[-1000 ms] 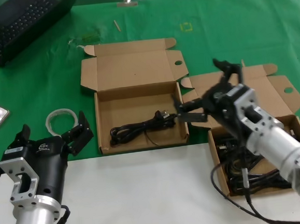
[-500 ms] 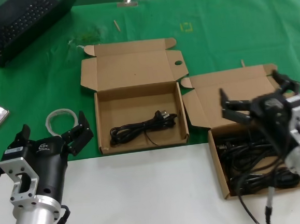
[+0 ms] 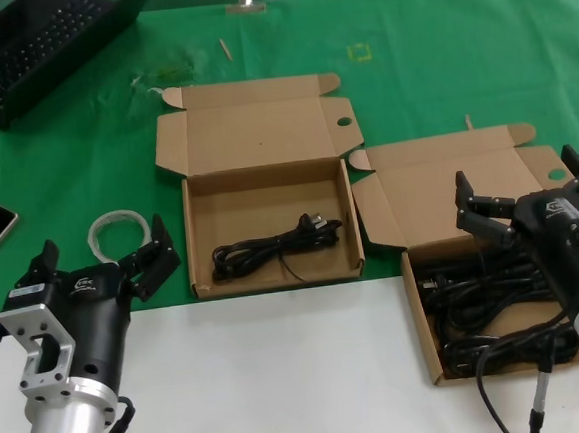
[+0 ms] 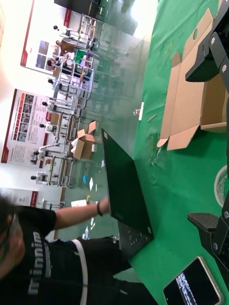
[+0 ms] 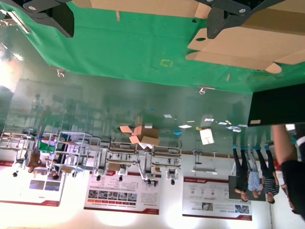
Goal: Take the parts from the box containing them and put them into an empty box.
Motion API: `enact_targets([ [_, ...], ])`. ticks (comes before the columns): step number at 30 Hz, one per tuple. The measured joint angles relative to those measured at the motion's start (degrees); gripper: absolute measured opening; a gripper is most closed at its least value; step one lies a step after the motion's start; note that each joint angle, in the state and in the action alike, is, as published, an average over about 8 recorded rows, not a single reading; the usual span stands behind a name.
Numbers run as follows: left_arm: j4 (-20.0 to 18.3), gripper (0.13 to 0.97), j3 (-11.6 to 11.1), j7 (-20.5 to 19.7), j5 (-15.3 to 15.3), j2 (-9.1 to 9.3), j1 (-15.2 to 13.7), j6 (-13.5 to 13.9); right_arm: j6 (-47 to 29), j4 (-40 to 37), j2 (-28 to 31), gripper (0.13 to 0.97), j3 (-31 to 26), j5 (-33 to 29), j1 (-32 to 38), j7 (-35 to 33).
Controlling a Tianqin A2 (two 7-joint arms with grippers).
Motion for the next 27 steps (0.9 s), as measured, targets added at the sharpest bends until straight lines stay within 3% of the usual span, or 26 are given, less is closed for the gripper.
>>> enact_targets([
  [27, 0.0, 0.966, 0.0, 0.0, 0.0, 0.00, 0.0, 0.0, 0.0, 0.0, 0.0, 0.966, 0.0, 0.0, 0.0, 0.0],
])
